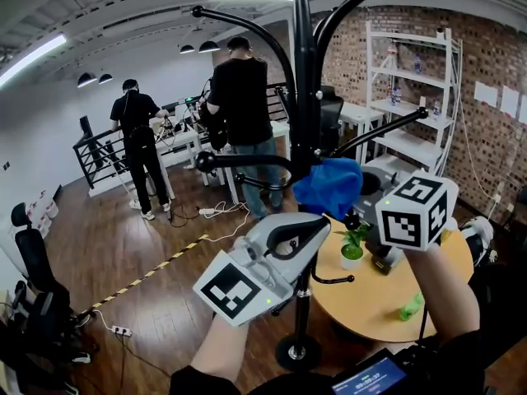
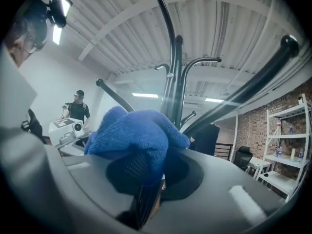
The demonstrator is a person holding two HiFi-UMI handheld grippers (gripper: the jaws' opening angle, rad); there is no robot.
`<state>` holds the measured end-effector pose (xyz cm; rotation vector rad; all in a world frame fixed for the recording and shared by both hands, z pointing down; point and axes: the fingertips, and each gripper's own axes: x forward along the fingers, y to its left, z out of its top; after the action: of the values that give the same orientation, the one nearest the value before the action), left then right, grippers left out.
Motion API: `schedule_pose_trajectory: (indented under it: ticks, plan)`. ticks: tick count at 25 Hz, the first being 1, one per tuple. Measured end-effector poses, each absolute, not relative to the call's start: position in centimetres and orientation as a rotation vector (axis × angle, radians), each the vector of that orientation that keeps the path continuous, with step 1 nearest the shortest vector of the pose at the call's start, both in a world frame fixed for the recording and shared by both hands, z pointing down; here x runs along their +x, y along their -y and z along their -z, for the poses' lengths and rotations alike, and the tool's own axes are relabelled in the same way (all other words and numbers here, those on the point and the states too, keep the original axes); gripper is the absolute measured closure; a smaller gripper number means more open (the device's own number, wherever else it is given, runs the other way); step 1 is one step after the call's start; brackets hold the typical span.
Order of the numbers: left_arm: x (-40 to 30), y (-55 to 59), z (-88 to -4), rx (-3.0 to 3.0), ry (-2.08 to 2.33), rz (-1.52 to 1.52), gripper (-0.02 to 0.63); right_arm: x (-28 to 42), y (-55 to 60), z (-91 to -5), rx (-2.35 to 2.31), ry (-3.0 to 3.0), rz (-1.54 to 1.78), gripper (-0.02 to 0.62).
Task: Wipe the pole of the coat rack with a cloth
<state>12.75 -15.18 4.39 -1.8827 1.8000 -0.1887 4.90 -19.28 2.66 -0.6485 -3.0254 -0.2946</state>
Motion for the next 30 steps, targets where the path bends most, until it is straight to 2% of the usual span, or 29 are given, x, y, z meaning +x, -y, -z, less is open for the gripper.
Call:
schedule_pose_trajectory:
  ticks: [18,25,30]
  plan:
    - [13.8,14.4,0.4,-1.826,-1.670,0.207,0.601,6.0,18.5,16.1,-0.520,3.497,0.250,0.541]
    - [14.2,14.0,1.9,-1.808,-1.665,0.206,0.601,11.6,19.4,21.5,-0.497,3.604,0.319,0.541]
    - [15.1,13.5,2.2,-1.812,-1.664,0.193,0.601,16.9,18.2,24.3,-0.654,3.717,0.321,0.541]
